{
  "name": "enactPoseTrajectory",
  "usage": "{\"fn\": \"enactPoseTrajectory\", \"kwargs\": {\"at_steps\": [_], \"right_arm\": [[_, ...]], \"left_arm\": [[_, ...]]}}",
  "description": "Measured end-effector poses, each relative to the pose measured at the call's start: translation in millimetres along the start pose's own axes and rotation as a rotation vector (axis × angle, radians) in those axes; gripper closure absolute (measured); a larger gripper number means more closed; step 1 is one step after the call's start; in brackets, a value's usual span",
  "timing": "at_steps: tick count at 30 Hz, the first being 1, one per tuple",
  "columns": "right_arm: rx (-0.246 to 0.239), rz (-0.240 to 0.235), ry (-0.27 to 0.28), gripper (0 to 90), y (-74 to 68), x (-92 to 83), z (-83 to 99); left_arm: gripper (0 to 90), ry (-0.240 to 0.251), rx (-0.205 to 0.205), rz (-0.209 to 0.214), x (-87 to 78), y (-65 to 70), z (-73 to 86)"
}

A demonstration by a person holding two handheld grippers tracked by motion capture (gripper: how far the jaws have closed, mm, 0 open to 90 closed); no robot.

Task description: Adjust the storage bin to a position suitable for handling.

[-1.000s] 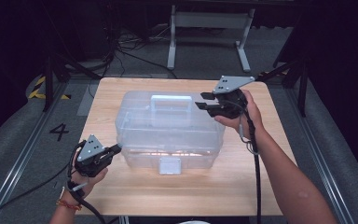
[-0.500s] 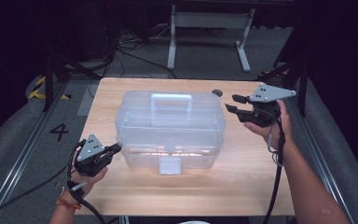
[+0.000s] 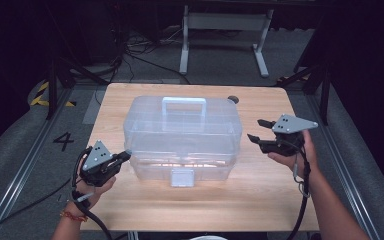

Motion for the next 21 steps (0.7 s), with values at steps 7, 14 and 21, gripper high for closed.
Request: {"fn": "enactPoseTrajectory", "kwargs": {"at_steps": [7,14,21], "right_arm": [[0.003,-0.044,0.021,36.8,-9.3,12.5,20.8],[-0.013,-0.064,0.069,36.1,-22.2,22.7,20.9],[-0.009,-0.068,0.117,36.2,-27.6,25.5,16.7]], "left_arm": [[90.0,0.010,0.003,-0.003,-0.6,-1.8,-4.6],[89.9,0.015,0.030,-0.004,-1.3,-1.4,-12.0],[89.8,0.024,0.030,-0.001,-1.8,-1.1,-14.7]]}}
Point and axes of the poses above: each handheld gripper's, and its own axes: x roughly forward along the jaws, z roughly out of its underside, y roughly to its right, the point moved 4 cm from there along x, roughly forward along the jaws, and after that the axes turned 11 degrees about -z, right-handed, at the moved point
